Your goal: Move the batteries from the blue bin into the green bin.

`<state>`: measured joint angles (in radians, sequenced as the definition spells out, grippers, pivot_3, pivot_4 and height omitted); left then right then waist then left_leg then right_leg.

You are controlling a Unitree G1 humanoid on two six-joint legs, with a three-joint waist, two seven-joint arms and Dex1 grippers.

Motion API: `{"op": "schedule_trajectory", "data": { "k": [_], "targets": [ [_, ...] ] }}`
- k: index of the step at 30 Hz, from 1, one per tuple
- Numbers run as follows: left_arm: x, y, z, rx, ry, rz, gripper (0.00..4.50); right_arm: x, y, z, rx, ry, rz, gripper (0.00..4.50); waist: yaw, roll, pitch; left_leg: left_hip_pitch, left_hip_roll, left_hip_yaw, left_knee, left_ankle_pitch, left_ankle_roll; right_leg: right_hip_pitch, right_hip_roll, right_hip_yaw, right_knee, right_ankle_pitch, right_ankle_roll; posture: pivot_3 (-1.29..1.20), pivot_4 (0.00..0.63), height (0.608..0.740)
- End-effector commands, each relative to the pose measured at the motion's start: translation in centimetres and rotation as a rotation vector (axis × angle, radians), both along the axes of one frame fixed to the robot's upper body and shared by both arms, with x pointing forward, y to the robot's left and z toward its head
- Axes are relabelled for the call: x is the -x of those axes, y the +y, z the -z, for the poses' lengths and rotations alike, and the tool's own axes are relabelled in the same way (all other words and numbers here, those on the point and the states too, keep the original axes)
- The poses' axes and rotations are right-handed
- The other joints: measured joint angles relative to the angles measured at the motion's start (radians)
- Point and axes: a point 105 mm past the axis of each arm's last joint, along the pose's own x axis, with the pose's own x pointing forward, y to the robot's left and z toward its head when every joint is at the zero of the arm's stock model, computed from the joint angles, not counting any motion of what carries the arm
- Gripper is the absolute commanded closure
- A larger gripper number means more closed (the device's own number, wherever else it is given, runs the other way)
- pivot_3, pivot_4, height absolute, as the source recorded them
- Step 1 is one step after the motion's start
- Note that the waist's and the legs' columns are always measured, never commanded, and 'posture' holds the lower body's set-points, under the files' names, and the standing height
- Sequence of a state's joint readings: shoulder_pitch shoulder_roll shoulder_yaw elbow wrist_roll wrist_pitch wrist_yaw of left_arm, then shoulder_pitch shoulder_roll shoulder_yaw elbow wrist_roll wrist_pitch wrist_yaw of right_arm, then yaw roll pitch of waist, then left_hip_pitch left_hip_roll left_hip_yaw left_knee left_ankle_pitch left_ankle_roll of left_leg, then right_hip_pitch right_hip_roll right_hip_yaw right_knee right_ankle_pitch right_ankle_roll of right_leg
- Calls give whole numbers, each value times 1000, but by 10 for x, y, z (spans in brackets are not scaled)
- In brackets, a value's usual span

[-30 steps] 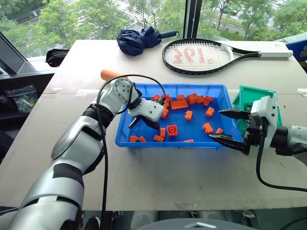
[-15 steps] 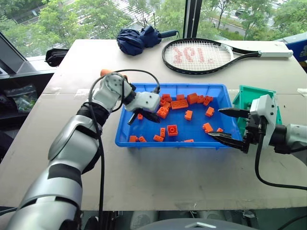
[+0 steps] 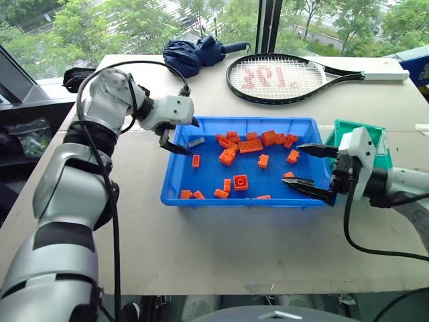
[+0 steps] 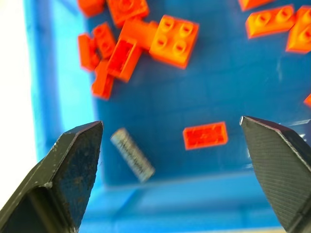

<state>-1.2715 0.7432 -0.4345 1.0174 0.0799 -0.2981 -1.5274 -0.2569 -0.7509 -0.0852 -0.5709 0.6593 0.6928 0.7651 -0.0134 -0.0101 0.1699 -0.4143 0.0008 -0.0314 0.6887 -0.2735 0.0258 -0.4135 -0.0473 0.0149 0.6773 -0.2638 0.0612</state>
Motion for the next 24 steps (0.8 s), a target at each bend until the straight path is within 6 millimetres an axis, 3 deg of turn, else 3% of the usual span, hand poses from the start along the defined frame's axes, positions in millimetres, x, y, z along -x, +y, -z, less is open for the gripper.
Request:
{"op": "schedule_trajectory", "data": {
  "k": [1,6,14,18,24],
  "targets": [
    [-3,11,-23,73,-56,-63,118,1,8,-8,-9,-58,-4,0,1,0,0,0,0,0,0,0,0,0,0,0,0,0,0,0,150,740],
    [6,34,-17,66,-6,-116,118,1,13,-6,-21,-62,8,0,-2,0,0,0,0,0,0,0,0,0,0,0,0,0,0,0,150,740],
    [6,28,-7,121,46,-153,118,-4,18,-6,-32,-75,7,0,1,-1,1,0,0,0,0,0,0,0,0,-1,0,0,0,0,150,740],
    [3,13,1,133,72,-168,118,-5,18,-4,-26,-74,6,0,1,-1,1,0,0,-1,0,0,0,0,0,-1,1,0,0,0,150,740],
    [-2,5,18,25,107,-231,118,-7,19,-2,-33,-70,3,0,-2,-1,1,0,0,-1,0,0,0,0,0,-1,1,0,0,0,150,740]
  ]
}}
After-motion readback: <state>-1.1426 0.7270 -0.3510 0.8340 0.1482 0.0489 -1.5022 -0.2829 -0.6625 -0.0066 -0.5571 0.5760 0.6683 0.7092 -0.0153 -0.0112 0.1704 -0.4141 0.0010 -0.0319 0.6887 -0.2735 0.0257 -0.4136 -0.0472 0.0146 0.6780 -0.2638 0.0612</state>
